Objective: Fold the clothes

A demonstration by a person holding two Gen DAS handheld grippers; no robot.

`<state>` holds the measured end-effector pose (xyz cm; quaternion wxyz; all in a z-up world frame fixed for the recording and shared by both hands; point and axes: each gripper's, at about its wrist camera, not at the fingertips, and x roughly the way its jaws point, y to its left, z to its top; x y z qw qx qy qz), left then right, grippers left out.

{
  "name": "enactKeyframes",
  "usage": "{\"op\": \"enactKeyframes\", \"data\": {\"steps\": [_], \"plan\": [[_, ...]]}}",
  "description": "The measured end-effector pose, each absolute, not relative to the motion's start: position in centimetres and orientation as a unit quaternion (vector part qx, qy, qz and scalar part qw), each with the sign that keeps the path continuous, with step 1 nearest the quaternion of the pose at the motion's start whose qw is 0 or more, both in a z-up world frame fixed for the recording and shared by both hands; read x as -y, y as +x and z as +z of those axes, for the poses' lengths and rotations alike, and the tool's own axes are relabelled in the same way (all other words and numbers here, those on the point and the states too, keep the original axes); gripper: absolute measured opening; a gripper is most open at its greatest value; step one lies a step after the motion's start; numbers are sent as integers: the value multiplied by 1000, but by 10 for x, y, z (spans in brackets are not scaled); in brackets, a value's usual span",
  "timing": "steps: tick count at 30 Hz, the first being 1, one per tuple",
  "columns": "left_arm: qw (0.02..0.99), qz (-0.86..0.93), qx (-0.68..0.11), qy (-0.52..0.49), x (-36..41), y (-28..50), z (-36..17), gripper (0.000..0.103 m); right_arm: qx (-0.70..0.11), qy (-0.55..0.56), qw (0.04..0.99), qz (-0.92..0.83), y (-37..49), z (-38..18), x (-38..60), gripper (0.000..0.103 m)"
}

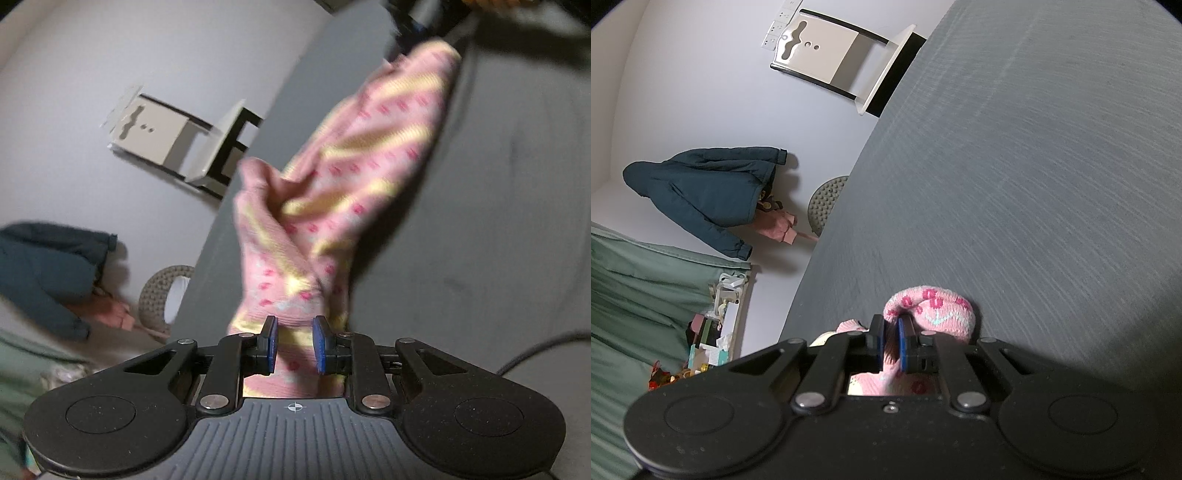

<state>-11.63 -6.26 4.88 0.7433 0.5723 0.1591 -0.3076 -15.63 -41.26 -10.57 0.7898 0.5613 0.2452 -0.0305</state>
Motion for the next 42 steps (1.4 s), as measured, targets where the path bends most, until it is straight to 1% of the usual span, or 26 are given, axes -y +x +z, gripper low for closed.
{"op": "enactKeyframes", "data": {"steps": [2, 5, 6, 7, 8, 9, 10, 12, 15, 16, 17, 18, 19, 20, 21, 23, 25, 29, 32, 34, 36, 39, 42], "plan": [[728, -308, -150, 594, 67, -120, 38, 21, -245, 562, 789, -30, -156, -107, 413, 9], [715, -294, -116, 623, 74, -127, 23, 21, -246, 563, 788, -30, -155, -108, 412, 9], [714, -287, -107, 629, 77, -129, 20, 24, -246, 563, 788, -29, -155, -108, 412, 9], [713, -281, -98, 634, 80, -130, 17, 36, -246, 563, 788, -29, -156, -108, 412, 9], [716, -277, -92, 634, 82, -132, 15, 44, -246, 563, 788, -29, -156, -108, 412, 9], [718, -272, -85, 635, 83, -133, 13, 64, -247, 563, 788, -29, -156, -108, 411, 9], [720, -268, -69, 637, 85, -135, 11, 78, -247, 563, 788, -29, -156, -107, 411, 9], [723, -259, -42, 640, 88, -139, 8, 80, -247, 563, 788, -30, -156, -107, 411, 9], [728, -260, -60, 632, 92, -133, 10, 80, -247, 563, 788, -30, -158, -106, 411, 9], [733, -256, -65, 627, 93, -129, 12, 74, -247, 562, 788, -30, -158, -106, 411, 9], [738, -253, -71, 621, 93, -126, 13, 65, -247, 563, 788, -30, -158, -106, 411, 9], [746, -249, -82, 613, 91, -120, 17, 43, -247, 563, 788, -30, -158, -106, 411, 9], [755, -247, -95, 600, 90, -115, 21, 26, -247, 563, 788, -30, -158, -106, 411, 9], [771, -256, -118, 571, 87, -109, 29, 20, -247, 563, 788, -30, -158, -106, 411, 9], [787, -265, -142, 539, 84, -103, 38, 11, -247, 563, 788, -30, -158, -106, 411, 9], [815, -291, -194, 462, 76, -91, 59, 8, -247, 564, 787, -31, -158, -106, 411, 9], [822, -348, -242, 382, 62, -83, 84, 6, -248, 563, 788, -31, -158, -106, 410, 9], [788, -437, -306, 308, 30, -85, 126, 5, -249, 564, 787, -30, -160, -105, 411, 9], [757, -495, -389, 176, -5, -61, 159, 5, -249, 565, 786, -31, -159, -106, 411, 9], [738, -501, -441, 99, -28, -37, 167, 6, -250, 564, 787, -31, -159, -106, 410, 9], [757, -457, -455, 109, -39, -20, 165, 6, -251, 560, 789, -32, -158, -106, 408, 9], [788, -366, -479, 125, -45, 12, 145, 6, -253, 558, 790, -32, -159, -104, 407, 9], [805, -322, -486, 114, -48, 35, 127, 6, -254, 554, 792, -31, -159, -102, 406, 9]]}}
